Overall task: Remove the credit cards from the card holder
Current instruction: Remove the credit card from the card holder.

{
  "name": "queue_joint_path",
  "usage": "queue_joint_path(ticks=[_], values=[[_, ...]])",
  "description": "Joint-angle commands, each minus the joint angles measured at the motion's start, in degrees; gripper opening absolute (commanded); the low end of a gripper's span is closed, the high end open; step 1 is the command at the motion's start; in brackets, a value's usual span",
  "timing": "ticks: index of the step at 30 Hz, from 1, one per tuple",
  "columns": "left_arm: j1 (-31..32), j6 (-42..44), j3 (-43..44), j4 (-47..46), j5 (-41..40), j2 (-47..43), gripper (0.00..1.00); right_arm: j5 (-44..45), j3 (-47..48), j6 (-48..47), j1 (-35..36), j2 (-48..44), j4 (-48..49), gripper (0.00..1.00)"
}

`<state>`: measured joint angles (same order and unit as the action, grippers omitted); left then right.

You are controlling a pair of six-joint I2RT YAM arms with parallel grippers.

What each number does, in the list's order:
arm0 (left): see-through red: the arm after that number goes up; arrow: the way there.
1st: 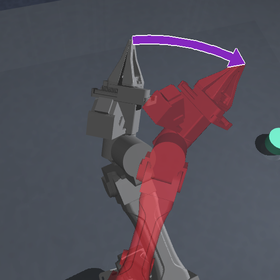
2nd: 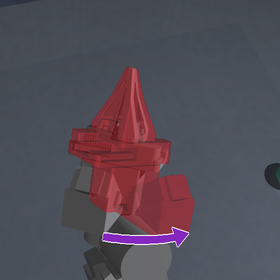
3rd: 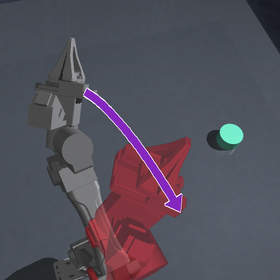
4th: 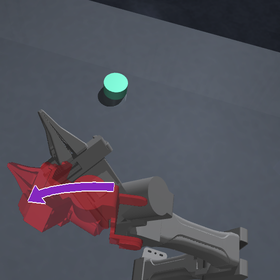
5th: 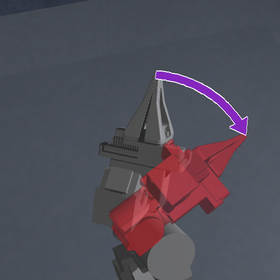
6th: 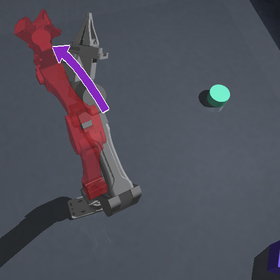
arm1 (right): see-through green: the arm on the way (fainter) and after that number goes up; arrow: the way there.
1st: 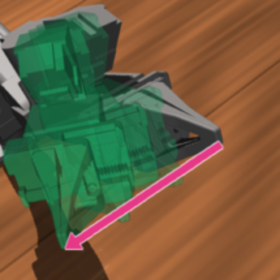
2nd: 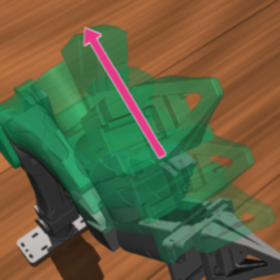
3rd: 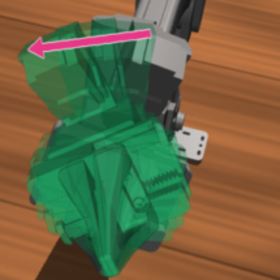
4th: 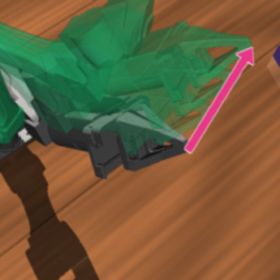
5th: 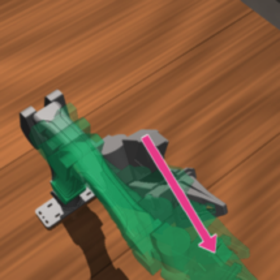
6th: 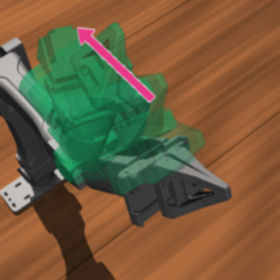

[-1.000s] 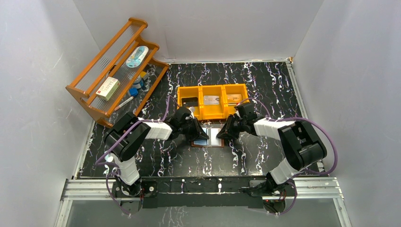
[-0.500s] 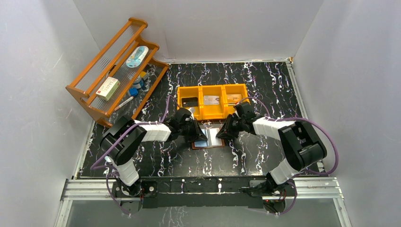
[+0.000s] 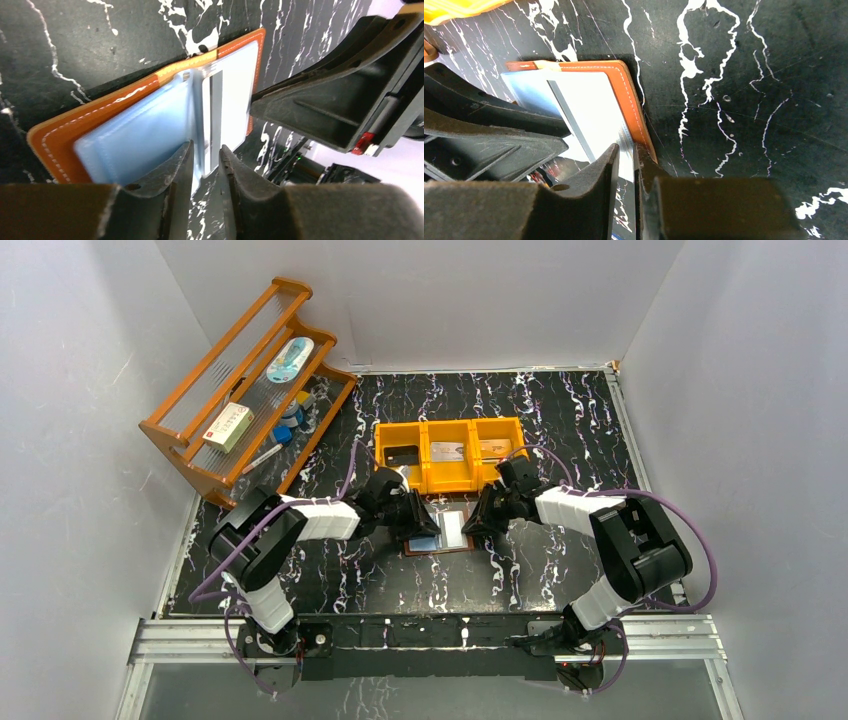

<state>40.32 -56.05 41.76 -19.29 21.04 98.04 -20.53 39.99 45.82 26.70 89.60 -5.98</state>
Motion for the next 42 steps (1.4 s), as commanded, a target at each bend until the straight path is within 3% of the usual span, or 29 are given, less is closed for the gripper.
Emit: queue_joint_path(ticks=[1,4,7,15,21,30,37,42], values=[[-0.15,-1.01,2.63,-2.86,1.26,1.11,0.32,0.95,0.31,-1.66,0.11,0.04,-2.20,0.26],[-0.15,-0.47,3.72,-2.21,0.56,1.46,0.42,0.54,1.09,-1.95,0.10,-0.34,-2.68,0.26],[-0.19,1.08,5.21,0.85,-0.84,2.16,0.43,0.00,2.64,-2.54,0.02,-1.01,-3.43,0.26],[-0.24,1.19,4.89,2.80,-1.50,3.92,0.42,0.10,7.64,-3.79,0.02,-1.63,-5.26,0.30],[-0.24,0.43,4.08,1.72,-1.11,4.52,0.40,0.03,9.23,-4.09,-0.05,3.52,-4.33,0.30],[-0.24,0.12,4.03,0.68,-0.35,5.54,0.39,-6.17,5.19,-4.27,-0.04,7.25,1.38,0.26],[-0.23,-1.96,2.80,-2.47,1.02,6.99,0.29,-5.57,3.74,-2.87,0.03,6.56,1.53,0.19],[-0.24,-4.78,1.91,-7.15,2.67,8.46,0.13,-5.88,1.53,-2.44,0.05,6.24,2.04,0.18]])
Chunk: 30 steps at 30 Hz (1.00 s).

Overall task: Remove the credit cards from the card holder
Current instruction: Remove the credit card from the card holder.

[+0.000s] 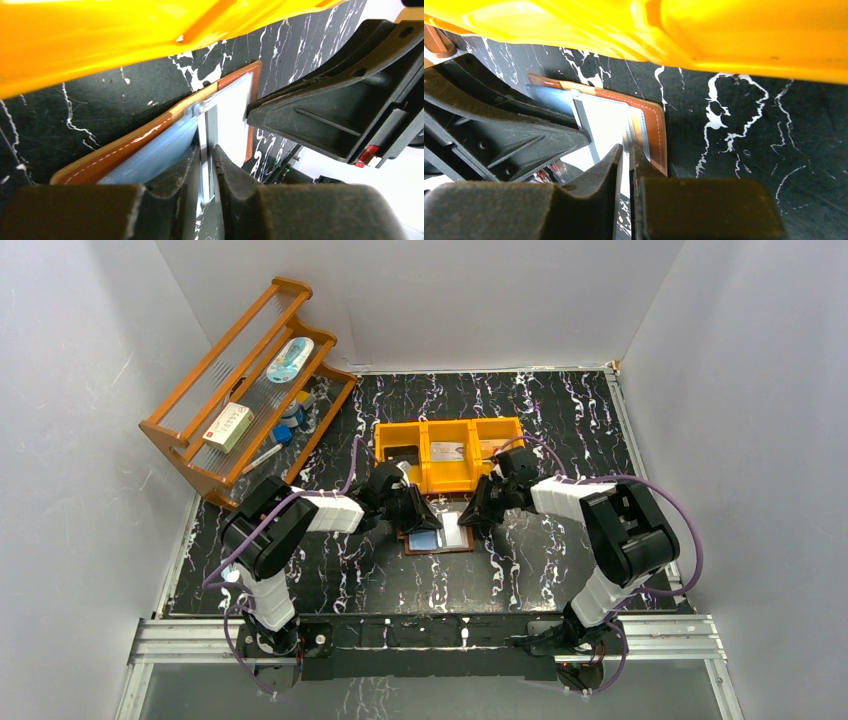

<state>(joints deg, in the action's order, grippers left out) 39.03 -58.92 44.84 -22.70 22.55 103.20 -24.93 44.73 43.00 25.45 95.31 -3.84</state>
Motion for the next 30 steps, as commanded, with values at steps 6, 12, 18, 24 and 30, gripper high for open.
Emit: queue_joint_path(ticks=[6,12,18,24,30], values=[[1.05,-1.81,-1.13,-2.93,0.95,2.52,0.00,0.63,-4.83,0.39,1.32,0.16,-0.99,0.18],[0.18,0.66,-3.11,1.44,-1.45,-1.77,0.00,3.98,-3.68,0.55,1.09,-0.40,-2.72,0.20],[-0.35,3.79,-4.49,4.51,-2.30,-4.44,0.00,4.40,-2.84,0.41,0.75,-0.87,-3.34,0.21],[-0.35,5.39,-4.50,6.82,-3.04,-5.85,0.00,4.21,-2.41,-0.09,0.57,-0.81,-3.80,0.21],[-0.43,7.69,-3.29,10.79,-4.64,-7.52,0.00,3.83,-1.74,-0.28,0.37,-0.83,-4.00,0.21]])
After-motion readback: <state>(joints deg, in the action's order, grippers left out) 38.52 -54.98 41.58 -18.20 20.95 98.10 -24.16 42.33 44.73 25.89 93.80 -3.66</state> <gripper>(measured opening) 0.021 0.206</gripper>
